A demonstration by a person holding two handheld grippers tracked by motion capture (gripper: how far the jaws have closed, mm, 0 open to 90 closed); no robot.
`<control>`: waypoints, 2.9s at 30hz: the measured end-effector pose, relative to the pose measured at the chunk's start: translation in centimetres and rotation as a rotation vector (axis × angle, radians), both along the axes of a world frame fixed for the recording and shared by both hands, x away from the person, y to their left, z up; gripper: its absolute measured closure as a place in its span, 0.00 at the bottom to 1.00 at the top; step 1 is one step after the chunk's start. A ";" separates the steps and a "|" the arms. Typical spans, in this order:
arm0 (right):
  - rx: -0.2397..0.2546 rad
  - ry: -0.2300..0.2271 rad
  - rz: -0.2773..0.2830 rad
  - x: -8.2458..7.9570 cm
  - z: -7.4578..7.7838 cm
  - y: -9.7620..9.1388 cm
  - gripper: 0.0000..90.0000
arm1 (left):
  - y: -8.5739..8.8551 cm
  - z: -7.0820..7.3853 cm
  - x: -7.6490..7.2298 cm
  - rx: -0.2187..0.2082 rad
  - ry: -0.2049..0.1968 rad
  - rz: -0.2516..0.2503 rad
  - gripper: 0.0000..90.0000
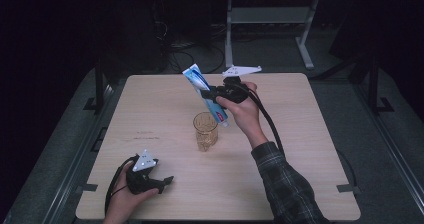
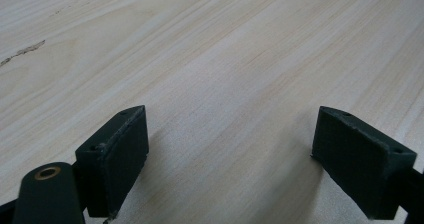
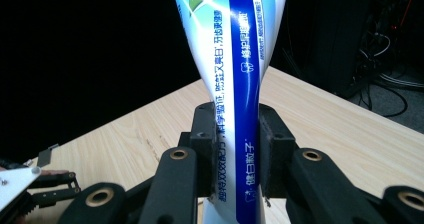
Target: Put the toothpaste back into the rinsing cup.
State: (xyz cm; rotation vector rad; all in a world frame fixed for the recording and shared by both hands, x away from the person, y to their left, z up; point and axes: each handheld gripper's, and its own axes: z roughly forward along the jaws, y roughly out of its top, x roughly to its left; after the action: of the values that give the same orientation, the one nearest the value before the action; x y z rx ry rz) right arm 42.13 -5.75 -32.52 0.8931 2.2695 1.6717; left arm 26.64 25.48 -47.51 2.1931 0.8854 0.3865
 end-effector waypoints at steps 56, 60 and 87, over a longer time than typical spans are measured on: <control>-0.050 0.031 0.033 1.3 -1.8 2.8 0.81 | 0.0 0.0 -0.1 0.002 0.001 -0.008 0.16; -0.053 0.034 0.035 1.1 -2.1 2.7 0.82 | 0.0 0.0 -0.1 0.000 0.003 -0.007 0.16; -0.082 0.059 0.046 0.2 -4.6 1.9 0.82 | 0.0 0.0 -0.1 0.001 0.000 -0.006 0.16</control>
State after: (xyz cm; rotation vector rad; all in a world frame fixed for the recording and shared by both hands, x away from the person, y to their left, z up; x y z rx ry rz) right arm 42.31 -3.90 -37.14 0.8903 2.3958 1.5770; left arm 26.58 25.48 -47.51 2.1960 0.8785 0.3843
